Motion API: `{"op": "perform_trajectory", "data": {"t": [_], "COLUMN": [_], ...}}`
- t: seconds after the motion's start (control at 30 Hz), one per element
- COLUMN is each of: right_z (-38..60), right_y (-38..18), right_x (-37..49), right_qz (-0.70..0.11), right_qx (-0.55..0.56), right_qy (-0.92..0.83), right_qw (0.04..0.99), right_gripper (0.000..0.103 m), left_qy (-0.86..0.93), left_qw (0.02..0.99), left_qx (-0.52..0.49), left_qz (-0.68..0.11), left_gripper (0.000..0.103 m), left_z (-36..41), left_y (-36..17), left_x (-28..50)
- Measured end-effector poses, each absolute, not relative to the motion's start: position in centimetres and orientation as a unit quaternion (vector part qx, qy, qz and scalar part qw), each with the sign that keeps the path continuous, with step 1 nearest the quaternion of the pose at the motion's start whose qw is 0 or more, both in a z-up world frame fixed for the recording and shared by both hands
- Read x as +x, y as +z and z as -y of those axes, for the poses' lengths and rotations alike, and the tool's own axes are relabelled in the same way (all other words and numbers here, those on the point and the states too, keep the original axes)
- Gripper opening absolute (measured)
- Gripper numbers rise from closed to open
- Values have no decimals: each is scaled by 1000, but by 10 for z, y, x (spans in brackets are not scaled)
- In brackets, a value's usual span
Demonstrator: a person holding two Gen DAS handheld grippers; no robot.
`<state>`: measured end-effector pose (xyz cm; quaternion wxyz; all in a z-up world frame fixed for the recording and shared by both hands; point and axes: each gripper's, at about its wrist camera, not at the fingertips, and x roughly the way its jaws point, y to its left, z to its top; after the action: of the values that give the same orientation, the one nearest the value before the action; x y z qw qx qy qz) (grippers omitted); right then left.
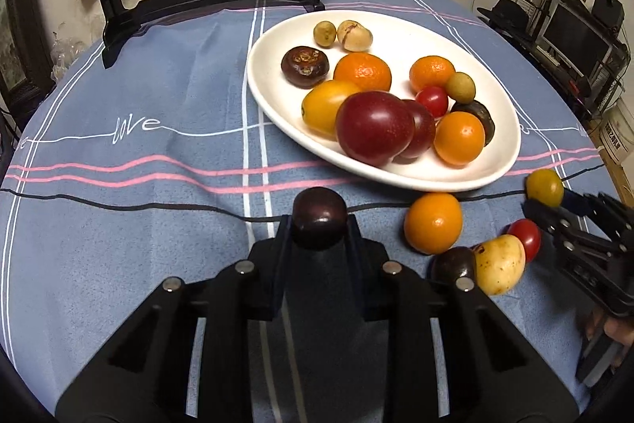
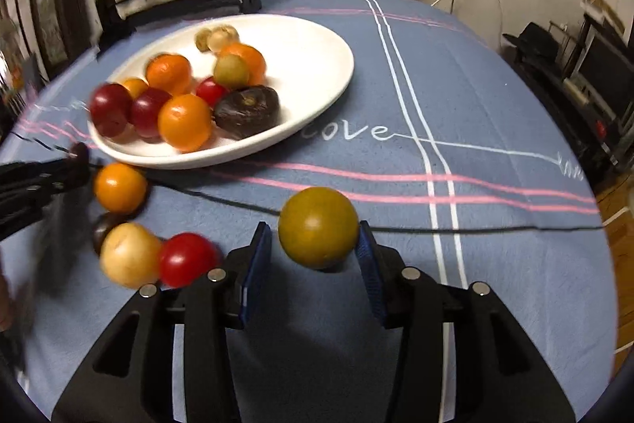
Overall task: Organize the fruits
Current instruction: 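Lower the yellow-green fruit and the dark plum onto the plate, open both tools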
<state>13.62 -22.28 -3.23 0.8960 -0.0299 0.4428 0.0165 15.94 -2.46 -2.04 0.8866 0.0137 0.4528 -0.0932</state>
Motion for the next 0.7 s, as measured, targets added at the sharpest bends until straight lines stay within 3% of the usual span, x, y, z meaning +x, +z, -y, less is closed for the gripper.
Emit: {"op": "perform_trajectory", "data": {"t": [0.33,0.7], "right_z": [221,194], "right_y": [2,44], "right_x": [113,129], "right_qz": [-404,-353], "right_qx": [-4,-13], "right_qy": [60,116], "right_qw": [913,928], "right_gripper": [37,38], "left_qy": [-93,-94], "left_qw": [888,901], "left_qx": [4,4], "left_qz": [-451,-424], "left_gripper": [27,27], "left_z": [21,25], "left_y": [-15,36], "left_x": [157,162]}}
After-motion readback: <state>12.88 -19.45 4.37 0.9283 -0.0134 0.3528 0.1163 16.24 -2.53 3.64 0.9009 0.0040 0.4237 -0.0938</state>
